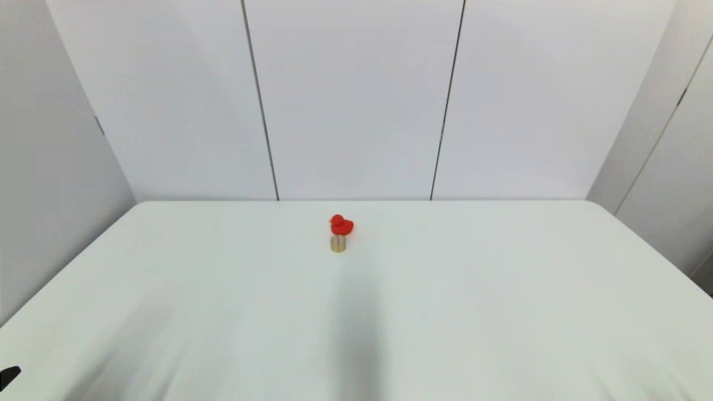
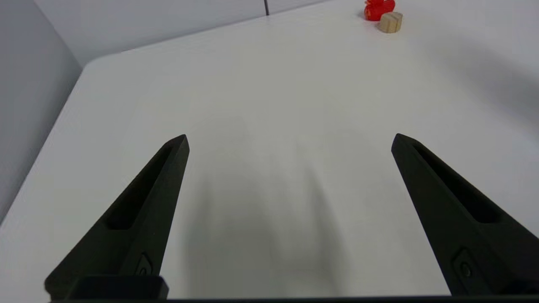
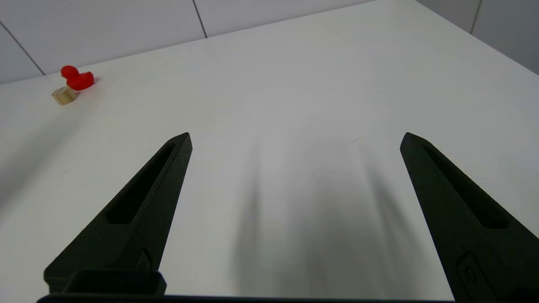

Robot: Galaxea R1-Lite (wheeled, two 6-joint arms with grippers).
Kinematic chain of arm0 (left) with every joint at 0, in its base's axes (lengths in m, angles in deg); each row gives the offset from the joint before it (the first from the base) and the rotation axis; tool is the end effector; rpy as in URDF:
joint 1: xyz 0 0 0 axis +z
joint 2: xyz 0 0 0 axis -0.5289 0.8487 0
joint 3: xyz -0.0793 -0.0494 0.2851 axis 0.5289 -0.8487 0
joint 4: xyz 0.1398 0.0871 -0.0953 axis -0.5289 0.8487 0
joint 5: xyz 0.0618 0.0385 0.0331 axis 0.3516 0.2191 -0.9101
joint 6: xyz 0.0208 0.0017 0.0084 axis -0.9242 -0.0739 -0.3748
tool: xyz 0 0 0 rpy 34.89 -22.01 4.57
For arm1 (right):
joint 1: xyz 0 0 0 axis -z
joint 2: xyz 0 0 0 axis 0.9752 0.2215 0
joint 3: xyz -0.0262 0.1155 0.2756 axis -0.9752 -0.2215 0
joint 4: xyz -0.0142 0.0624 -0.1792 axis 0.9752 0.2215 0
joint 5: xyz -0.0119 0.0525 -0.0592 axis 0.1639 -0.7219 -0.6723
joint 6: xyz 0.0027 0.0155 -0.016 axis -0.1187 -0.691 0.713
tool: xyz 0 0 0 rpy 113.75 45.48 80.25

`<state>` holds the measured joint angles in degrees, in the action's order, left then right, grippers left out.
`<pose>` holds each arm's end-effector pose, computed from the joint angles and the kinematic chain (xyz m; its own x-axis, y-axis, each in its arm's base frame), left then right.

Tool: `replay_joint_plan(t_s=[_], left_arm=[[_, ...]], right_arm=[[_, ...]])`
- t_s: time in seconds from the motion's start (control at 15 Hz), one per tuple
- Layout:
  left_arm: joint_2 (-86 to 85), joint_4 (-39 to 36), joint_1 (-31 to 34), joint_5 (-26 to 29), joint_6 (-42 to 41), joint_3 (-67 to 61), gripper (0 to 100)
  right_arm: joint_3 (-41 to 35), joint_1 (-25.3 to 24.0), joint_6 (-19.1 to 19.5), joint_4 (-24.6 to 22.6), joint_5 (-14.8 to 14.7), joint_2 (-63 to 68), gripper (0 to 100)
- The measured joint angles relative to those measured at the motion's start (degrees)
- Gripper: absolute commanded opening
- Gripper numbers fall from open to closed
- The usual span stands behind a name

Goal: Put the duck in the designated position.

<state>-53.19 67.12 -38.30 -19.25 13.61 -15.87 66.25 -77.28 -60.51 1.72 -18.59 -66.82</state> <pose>0.0061 -0.0030 0.1105 0.9726 -0.2132 -0.0923 0.2263 0.9594 0.1686 -0.0229 -0.0011 0.0736 0.9986 -0.0509 -0.0156 0.0529 0.9812 0.1857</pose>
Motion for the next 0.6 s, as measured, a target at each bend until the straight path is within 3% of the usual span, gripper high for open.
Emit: replay_joint_plan(t_s=[0.4, 0.6], left_arm=[[-2.62, 0.77, 0.67, 0.20, 0.24, -2.45, 100], [-4.29, 2.45, 5.35, 0.91, -0.06, -2.51, 100]], right_arm=[[0.00, 0.00, 0.00, 0.00, 0.00, 0.00, 100], [0.00, 0.00, 0.00, 0.00, 0.02, 0.00, 100]])
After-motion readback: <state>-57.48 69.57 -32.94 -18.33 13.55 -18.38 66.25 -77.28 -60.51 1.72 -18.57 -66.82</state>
